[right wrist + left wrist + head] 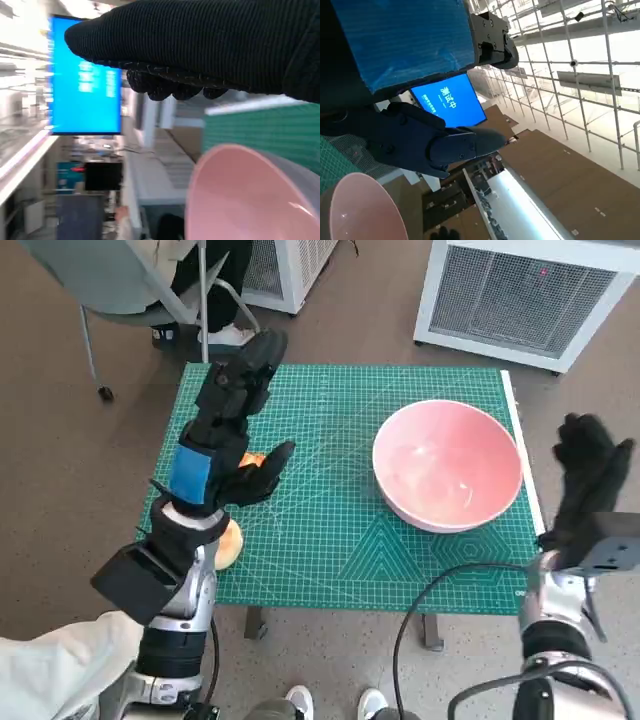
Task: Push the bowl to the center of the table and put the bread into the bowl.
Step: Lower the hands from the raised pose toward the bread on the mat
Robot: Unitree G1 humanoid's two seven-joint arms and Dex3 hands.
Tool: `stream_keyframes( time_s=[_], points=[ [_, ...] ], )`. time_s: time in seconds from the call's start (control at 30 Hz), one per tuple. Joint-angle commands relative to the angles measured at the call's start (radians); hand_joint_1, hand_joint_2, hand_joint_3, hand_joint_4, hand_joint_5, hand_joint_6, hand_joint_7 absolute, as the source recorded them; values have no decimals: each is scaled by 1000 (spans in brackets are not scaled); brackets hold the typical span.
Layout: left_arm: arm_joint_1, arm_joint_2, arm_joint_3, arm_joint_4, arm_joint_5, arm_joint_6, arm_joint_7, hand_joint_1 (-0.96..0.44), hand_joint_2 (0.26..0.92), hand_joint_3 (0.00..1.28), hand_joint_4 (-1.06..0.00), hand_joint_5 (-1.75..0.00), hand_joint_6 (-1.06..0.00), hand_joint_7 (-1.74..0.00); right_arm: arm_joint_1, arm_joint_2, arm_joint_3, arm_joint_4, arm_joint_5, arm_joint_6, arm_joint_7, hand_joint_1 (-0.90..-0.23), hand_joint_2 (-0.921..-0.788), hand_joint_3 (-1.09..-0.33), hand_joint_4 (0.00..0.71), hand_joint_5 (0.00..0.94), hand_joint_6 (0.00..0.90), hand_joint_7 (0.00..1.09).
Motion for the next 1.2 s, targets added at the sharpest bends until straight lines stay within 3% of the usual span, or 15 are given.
stream_keyframes(
  time_s=[0.03, 0.37, 0.57, 0.77, 1.2],
  points=[
    [16, 15, 15, 4, -25, -3, -14, -467, 921, 443, -245, -1, -132, -410, 1, 41, 14, 32, -14, 63, -35, -518, -921, -938, 249, 84, 3, 676],
    [29, 30, 33, 9, -32, -17, -18, -467, 921, 434, -248, -1, -177, -337, -40, 92, 15, 54, -3, 165, -33, -484, -921, -940, 276, 84, 21, 698],
    [32, 35, 43, 11, -25, -23, -14, -478, 921, 428, -249, -1, -220, -263, -74, 123, 4, 61, 11, 219, -20, -504, -921, -969, 281, 77, 25, 688],
    [36, 38, 50, 18, -19, -33, -10, -484, 921, 424, -250, 0, -258, -200, -108, 142, 9, 63, 0, 253, -36, -531, -921, -973, 284, 73, 35, 680],
    [50, 45, 59, 11, -23, -31, -9, -460, 921, 421, -251, 0, -279, -161, -172, 193, -24, 68, 27, 312, -33, -501, -921, -977, 267, 57, 36, 682]
  ],
)
